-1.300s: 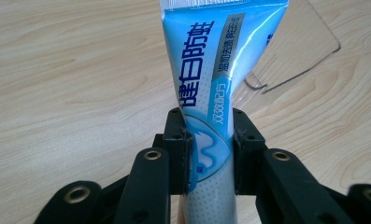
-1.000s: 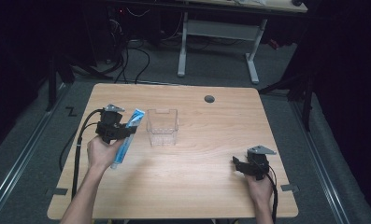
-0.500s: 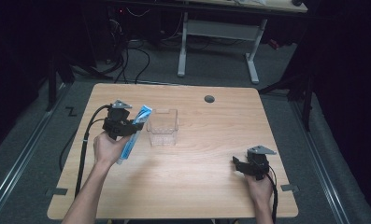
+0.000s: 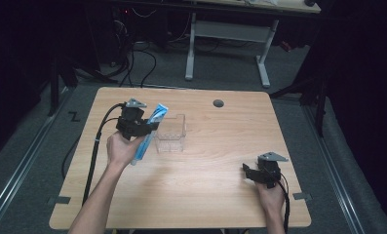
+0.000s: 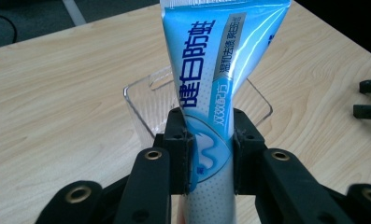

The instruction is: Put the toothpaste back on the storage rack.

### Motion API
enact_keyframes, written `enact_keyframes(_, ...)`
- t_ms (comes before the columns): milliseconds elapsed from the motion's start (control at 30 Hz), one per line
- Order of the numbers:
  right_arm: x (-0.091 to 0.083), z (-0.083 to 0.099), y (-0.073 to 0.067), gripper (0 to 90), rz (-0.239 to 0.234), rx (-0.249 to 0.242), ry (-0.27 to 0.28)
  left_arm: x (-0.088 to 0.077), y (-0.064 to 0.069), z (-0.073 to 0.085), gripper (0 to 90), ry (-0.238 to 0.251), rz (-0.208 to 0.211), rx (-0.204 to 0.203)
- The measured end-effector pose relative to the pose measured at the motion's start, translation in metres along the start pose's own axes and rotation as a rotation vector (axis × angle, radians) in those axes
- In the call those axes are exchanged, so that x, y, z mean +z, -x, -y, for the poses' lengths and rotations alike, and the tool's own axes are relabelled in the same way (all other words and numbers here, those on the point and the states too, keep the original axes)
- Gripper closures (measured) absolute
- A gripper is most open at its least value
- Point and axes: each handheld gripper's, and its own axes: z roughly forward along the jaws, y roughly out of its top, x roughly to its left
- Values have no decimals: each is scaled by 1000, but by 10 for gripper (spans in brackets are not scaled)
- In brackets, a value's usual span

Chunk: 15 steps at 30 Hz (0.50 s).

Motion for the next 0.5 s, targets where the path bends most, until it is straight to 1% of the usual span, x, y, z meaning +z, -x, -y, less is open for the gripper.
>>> enact_keyframes(67, 0, 0, 0, 300, 0, -1, 0, 1, 1, -2, 726, 5, -1, 1)
enact_keyframes(100, 0, 0, 0, 299, 0, -1, 0, 1, 1, -5, 726, 17, 8, -1)
enact_keyframes(133, 0, 0, 0, 299, -1, -1, 0, 1, 1, -5, 726, 17, 8, -1)
enact_keyframes(233, 0, 0, 0, 299, 0, -1, 0, 2, 4, -11, 727, 29, 4, 10)
enact_keyframes(367, 0, 0, 0, 298, -1, -1, 0, 3, 5, -15, 727, 39, 3, 18)
enact_keyframes(400, 0, 0, 0, 298, -1, -1, 0, 4, 5, -17, 727, 47, 4, 16)
enact_keyframes(500, 0, 0, 0, 298, -2, 0, -1, 5, 3, -20, 727, 49, 9, 11)
